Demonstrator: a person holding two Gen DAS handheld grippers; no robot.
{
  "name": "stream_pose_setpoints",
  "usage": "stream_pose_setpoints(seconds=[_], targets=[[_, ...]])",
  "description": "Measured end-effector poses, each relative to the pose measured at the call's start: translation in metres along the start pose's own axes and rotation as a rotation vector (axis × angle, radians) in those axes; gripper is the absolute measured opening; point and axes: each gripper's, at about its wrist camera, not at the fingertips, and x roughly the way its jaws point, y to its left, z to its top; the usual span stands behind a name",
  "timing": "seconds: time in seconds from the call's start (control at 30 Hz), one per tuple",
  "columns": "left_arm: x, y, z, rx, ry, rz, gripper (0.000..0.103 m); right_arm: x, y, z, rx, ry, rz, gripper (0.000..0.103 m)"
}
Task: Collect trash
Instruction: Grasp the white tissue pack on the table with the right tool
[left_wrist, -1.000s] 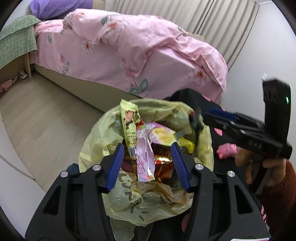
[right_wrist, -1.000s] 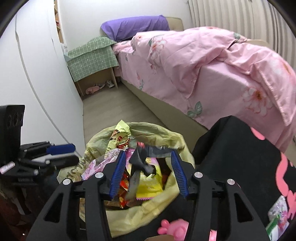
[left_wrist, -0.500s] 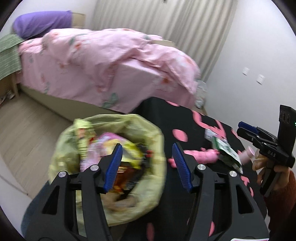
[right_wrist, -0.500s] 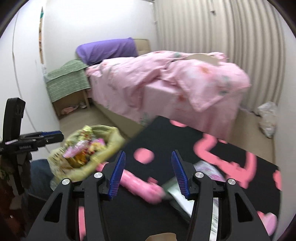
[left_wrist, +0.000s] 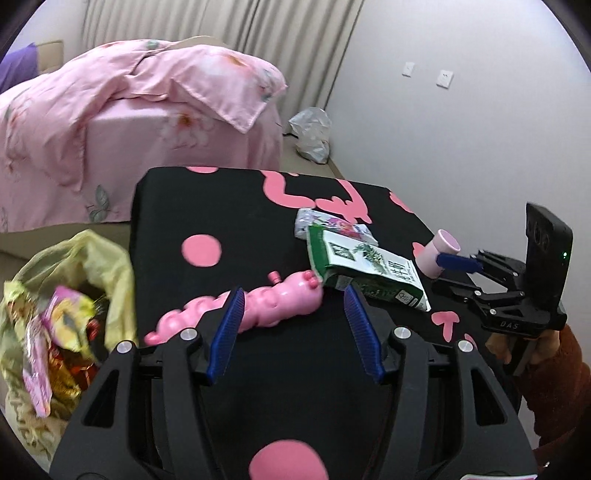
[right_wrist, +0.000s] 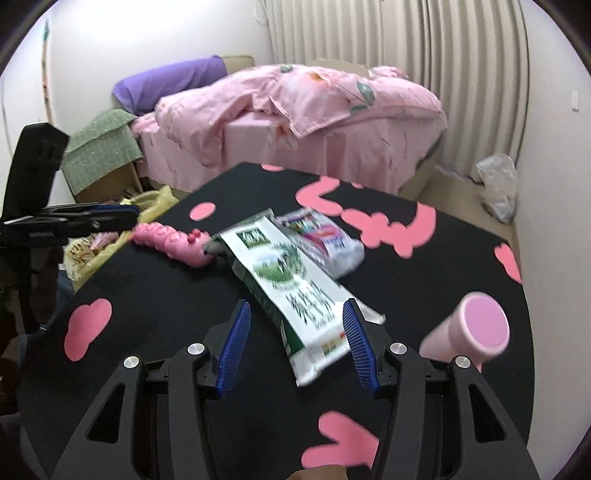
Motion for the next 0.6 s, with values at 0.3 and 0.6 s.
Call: stream_pose_setpoints(seconds=[0.3, 0.6], targets=[[-0.001, 0.011, -0.005, -0.053, 0.008, 0.028, 0.06, 0.059, -0.015, 0.071, -0.026, 0.008, 0.033, 0.049], [-0.014, 0.02, -0.022, -0.122, 0.023, 0.014, 0.065, 0.142, -0.04, 0.074, 0.031, 0.278, 0.003, 0.049]])
